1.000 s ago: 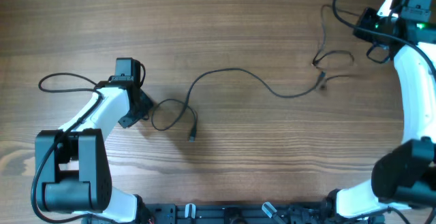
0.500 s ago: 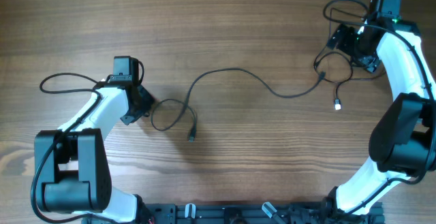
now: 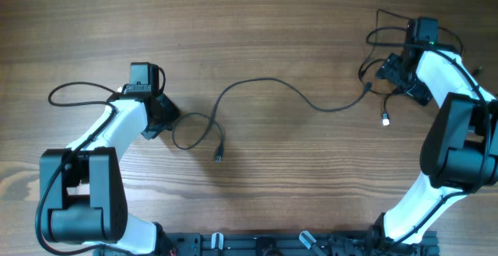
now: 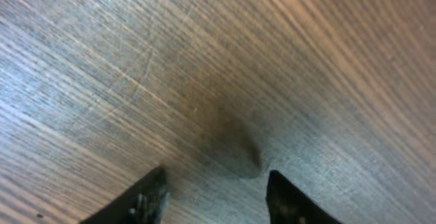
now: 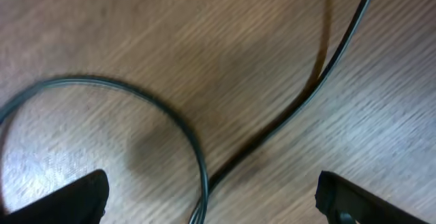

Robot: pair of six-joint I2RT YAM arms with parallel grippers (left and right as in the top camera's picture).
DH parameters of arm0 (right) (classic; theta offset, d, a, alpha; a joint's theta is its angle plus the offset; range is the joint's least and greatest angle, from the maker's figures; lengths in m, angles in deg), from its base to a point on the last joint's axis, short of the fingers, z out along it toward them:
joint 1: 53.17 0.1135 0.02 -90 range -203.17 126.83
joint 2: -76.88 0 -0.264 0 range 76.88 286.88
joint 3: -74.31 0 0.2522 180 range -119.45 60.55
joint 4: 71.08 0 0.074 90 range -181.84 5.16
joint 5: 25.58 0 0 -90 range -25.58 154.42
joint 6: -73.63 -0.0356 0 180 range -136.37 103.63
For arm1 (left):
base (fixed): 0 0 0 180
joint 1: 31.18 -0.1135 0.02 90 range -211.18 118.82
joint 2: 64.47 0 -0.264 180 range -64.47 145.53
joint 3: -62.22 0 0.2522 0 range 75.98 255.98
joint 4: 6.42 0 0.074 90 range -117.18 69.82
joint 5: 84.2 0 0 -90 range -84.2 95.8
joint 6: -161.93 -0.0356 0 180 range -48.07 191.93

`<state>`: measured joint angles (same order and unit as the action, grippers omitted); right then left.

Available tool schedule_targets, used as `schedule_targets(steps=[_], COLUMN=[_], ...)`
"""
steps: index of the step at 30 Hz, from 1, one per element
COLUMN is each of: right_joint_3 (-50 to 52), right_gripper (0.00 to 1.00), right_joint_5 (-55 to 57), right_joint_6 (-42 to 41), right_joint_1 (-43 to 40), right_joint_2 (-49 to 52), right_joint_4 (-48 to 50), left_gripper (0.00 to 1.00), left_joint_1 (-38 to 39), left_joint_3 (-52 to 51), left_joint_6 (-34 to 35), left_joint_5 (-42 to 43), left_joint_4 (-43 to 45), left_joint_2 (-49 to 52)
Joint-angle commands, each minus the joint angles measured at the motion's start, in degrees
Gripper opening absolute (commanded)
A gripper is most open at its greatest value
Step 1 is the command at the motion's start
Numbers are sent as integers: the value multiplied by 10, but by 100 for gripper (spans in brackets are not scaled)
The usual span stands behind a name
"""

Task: Untangle cables

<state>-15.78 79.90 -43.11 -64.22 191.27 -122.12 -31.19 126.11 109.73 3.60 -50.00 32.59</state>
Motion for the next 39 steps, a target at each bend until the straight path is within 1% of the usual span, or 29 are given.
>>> schedule_targets(steps=[1,3,7,13,15,18,21,24,26,27,29,30,31,32,33,36,38,39], right_joint_3=[1,1,1,1,1,1,1,1,1,1,1,1,1,1,1,1,1,1], right_gripper=[100,100,100,100,100,100,100,99,95,91,80,79,81,88,90,88,89,93], right_joint_5=[41,61,104,53,34,12,5,-63,-140,-170,-200,-201,-199,-195,-194,-181,-143,-138], right_joint_6=[70,108,118,124,155,224,256,290,318,327,325,320,310,310,310,303,256,237], right_joint_1=[1,0,-13,-58,-68,-78,-82,-86,-89,-90,-93,-95,-97,-99,-103,-114,-125,-130], right_joint_2=[9,15,30,57,64,79,89,97,99,102,105,108,110,113,115,123,125,125], right_joint_4=[50,73,99,125,137,156,163,163,162,162,164,165,165,165,165,160,157,156], left_gripper=[55,56,56,59,60,60,60,60,61,61,61,61,61,61,61,61,61,61], left_joint_1=[-1,-1,-1,-1,-1,-1,-1,-1,-1,-1,-1,-1,-1,-1,-1,-1,-1,-1], left_joint_3=[-23,-23,-23,-23,-23,-23,-23,-23,-23,-23,-23,-23,-23,-23,-23,-23,-23,-23], left_joint_6=[4,4,4,4,4,4,4,4,4,4,4,4,4,4,4,4,4,4], left_joint_5=[3,3,7,17,17,17,17,17,17,17,17,17,17,17,17,17,17,17], left_joint_4=[-14,-17,-26,-27,-27,-27,-27,-27,-27,-27,-27,-27,-27,-27,-27,-27,-27,-27], left_joint_2=[23,23,23,23,23,23,23,23,23,23,23,23,23,23,23,23,23,23])
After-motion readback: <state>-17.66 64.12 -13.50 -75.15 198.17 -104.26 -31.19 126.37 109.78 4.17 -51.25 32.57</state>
